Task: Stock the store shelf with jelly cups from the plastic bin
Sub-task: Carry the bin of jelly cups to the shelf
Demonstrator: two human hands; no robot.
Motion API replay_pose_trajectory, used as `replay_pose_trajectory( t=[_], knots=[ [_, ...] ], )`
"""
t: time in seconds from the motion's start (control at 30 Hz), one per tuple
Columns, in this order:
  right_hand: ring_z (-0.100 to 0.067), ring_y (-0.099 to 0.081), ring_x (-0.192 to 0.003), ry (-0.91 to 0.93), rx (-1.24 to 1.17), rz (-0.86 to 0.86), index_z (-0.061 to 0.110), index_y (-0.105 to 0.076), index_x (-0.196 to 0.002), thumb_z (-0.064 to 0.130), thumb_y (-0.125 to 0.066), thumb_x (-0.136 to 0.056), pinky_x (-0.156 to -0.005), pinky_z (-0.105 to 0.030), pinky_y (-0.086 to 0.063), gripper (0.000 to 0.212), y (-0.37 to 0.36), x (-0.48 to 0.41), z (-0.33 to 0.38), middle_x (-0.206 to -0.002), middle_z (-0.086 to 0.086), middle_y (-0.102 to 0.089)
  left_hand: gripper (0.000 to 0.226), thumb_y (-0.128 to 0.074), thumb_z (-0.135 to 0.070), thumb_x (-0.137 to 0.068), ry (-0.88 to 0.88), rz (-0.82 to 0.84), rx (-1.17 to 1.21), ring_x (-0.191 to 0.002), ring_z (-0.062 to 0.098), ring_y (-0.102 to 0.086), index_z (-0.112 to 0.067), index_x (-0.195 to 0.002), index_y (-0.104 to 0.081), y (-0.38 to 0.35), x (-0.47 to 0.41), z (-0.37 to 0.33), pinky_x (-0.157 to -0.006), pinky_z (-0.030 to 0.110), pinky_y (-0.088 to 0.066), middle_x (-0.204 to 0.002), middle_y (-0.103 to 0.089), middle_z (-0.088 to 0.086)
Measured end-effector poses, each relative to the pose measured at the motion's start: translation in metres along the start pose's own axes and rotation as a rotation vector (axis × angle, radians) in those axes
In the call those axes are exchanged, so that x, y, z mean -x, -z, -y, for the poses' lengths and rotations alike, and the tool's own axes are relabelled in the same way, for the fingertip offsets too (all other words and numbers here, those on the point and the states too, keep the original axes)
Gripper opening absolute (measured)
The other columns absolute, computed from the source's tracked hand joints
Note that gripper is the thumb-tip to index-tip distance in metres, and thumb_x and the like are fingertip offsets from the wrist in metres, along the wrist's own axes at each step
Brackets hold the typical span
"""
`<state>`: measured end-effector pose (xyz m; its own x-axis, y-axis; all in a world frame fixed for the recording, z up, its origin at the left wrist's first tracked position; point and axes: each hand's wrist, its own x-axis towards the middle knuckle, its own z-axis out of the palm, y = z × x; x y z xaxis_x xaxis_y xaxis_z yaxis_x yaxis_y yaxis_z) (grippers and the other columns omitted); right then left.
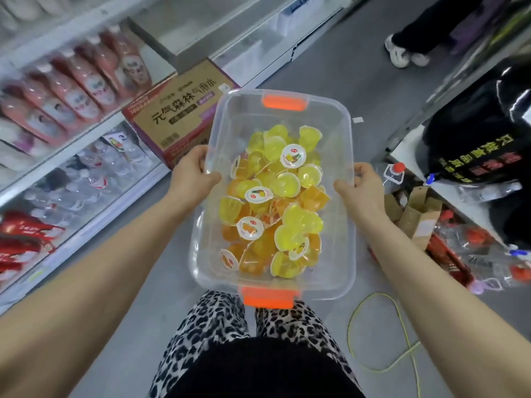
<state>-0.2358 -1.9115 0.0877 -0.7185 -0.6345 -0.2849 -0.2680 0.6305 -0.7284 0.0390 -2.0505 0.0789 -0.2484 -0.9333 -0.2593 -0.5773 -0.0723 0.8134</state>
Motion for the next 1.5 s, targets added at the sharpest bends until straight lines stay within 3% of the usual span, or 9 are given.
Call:
replay_pose_trajectory(
  t=[0.23, 0.43, 0.6, 0.7, 0.87, 0.93, 1.13, 1.33, 1.5],
  knots=[
    [-0.027, -0.066, -0.084, 0.110, 0.051, 0.051, 0.032, -0.054, -0.101, 0.024, -0.061, -0.072, -0.080, -0.049, -0.055, 0.031, 0.013, -0.164, 0.089, -0.082, 0.001, -0.069, 0.050, -0.063, -0.006, -0.078, 0.081, -0.075, 0.104, -0.068, 0.010, -0.057, -0.029, -0.122, -0.054, -0.023, -0.125, -0.068, -0.057, 0.029, -0.047, -0.085, -0.060, -0.011],
    [-0.025, -0.066, -0.086, 0.234, 0.078, 0.131, 0.019, -0.058, -0.110, 0.013, -0.062, -0.078, -0.077, -0.040, -0.054, 0.032, -0.012, -0.291, 0.158, -0.093, -0.008, -0.069, 0.046, -0.063, -0.006, -0.079, 0.146, -0.192, 0.193, -0.066, -0.002, -0.057, -0.026, -0.119, -0.054, -0.026, -0.231, -0.102, -0.052, 0.016, -0.042, -0.086, -0.062, -0.012],
    [-0.020, -0.058, -0.073, 0.336, 0.127, 0.273, 0.020, -0.056, -0.111, 0.016, -0.063, -0.080, -0.069, -0.031, -0.045, 0.032, -0.041, -0.374, 0.213, -0.078, -0.003, -0.062, 0.056, -0.060, -0.037, -0.058, 0.217, -0.317, 0.225, -0.088, 0.020, -0.062, -0.030, -0.114, -0.053, -0.020, -0.282, -0.124, -0.076, 0.038, -0.052, -0.100, -0.065, -0.003],
    [-0.008, -0.055, -0.068, 0.418, 0.149, 0.394, 0.022, -0.055, -0.108, 0.016, -0.064, -0.082, -0.063, -0.023, -0.044, 0.028, -0.063, -0.419, 0.244, -0.076, 0.006, -0.058, 0.055, -0.059, -0.035, -0.057, 0.293, -0.431, 0.232, -0.089, 0.022, -0.065, -0.027, -0.111, -0.055, -0.024, -0.304, -0.128, -0.082, 0.047, -0.054, -0.101, -0.068, 0.000],
    [-0.014, -0.052, -0.065, 0.644, 0.258, 0.657, 0.024, -0.054, -0.103, 0.010, -0.062, -0.083, -0.054, -0.018, -0.039, 0.026, -0.114, -0.479, 0.298, -0.073, 0.003, -0.056, 0.051, -0.060, -0.031, -0.061, 0.538, -0.709, 0.250, -0.080, 0.024, -0.059, -0.019, -0.110, -0.056, -0.046, -0.305, -0.132, -0.072, 0.038, -0.050, -0.096, -0.066, 0.007],
    [-0.015, -0.051, -0.062, 0.728, 0.293, 0.755, 0.024, -0.056, -0.103, 0.010, -0.061, -0.083, -0.051, -0.016, -0.040, 0.026, -0.138, -0.492, 0.318, -0.072, 0.000, -0.057, 0.047, -0.059, -0.027, -0.064, 0.636, -0.819, 0.251, -0.077, 0.028, -0.060, -0.017, -0.110, -0.056, -0.056, -0.301, -0.138, -0.067, 0.040, -0.052, -0.092, -0.066, 0.011],
    [-0.021, -0.048, -0.064, 1.033, 0.455, 1.042, 0.020, -0.056, -0.106, 0.011, -0.066, -0.079, -0.065, -0.036, -0.043, 0.030, -0.221, -0.484, 0.368, -0.062, 0.008, -0.048, 0.052, -0.059, -0.027, -0.061, 0.854, -1.073, 0.398, -0.073, 0.035, -0.062, -0.013, -0.111, -0.055, -0.080, -0.273, -0.139, -0.064, 0.042, -0.054, -0.075, -0.063, 0.001],
    [-0.016, -0.048, -0.060, 1.237, 0.533, 1.229, 0.025, -0.050, -0.098, 0.016, -0.064, -0.078, -0.054, -0.023, -0.036, 0.026, -0.289, -0.439, 0.405, -0.066, 0.006, -0.050, 0.047, -0.061, -0.017, -0.069, 0.957, -1.301, 0.522, -0.067, 0.025, -0.061, -0.016, -0.115, -0.055, -0.075, -0.257, -0.131, -0.054, 0.041, -0.056, -0.078, -0.063, -0.001],
    [-0.031, -0.064, -0.081, 1.342, 0.607, 1.336, 0.034, -0.052, -0.105, 0.032, -0.061, -0.069, -0.074, -0.043, -0.053, 0.037, -0.344, -0.408, 0.432, -0.088, -0.003, -0.068, 0.042, -0.062, -0.007, -0.076, 1.033, -1.483, 0.633, -0.064, 0.021, -0.059, -0.022, -0.114, -0.051, -0.067, -0.267, -0.127, -0.042, 0.028, -0.047, -0.079, -0.060, 0.001]
  ],
)
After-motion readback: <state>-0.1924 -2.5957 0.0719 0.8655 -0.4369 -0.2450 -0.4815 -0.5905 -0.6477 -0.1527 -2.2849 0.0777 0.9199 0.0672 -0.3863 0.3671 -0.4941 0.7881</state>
